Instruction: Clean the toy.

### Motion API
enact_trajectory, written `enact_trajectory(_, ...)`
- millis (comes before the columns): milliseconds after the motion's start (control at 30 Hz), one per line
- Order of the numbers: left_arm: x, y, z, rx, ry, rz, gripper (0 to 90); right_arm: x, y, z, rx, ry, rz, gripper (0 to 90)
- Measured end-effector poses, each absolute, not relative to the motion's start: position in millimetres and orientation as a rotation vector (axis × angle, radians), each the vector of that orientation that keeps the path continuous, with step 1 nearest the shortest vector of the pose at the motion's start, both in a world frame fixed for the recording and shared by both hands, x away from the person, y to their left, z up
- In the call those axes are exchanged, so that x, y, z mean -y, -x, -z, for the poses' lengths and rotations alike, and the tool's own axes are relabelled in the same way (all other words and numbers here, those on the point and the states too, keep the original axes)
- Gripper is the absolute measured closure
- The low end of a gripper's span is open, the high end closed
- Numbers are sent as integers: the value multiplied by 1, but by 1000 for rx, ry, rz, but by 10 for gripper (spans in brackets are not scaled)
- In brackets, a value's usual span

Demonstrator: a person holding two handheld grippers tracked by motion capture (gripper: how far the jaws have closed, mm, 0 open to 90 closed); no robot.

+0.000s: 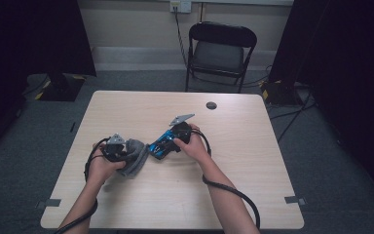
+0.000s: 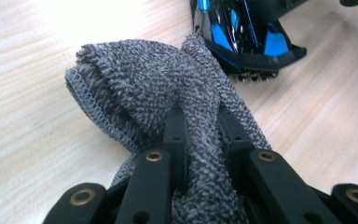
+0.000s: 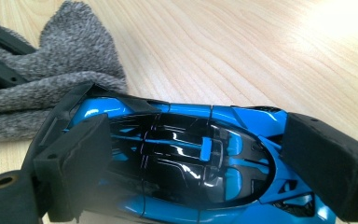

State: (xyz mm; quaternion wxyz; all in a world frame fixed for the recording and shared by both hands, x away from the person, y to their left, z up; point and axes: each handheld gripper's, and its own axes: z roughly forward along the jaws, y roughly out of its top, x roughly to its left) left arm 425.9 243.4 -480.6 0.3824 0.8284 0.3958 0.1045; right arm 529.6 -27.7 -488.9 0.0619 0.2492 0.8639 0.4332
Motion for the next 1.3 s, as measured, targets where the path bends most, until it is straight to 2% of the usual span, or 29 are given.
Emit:
enact_trajectory(300,-253,-408,477,-997,-2121,-247,766,28,-530,489,-2609,-754,-1313,80)
enact_trajectory(600,-266,-406,461,-1023,-2049,-272,764,28,-530,489,-2608,-755,-1314,80)
enact_trajectory(1000,-260,-442,436,-1026,-1990,-339,757,29,-530,490,-2601,-754,-1322,80)
enact_trajectory(1300,-244,-481,442,-1057,-1935,-352,758,29,-531,489,-2607,-753,-1317,80)
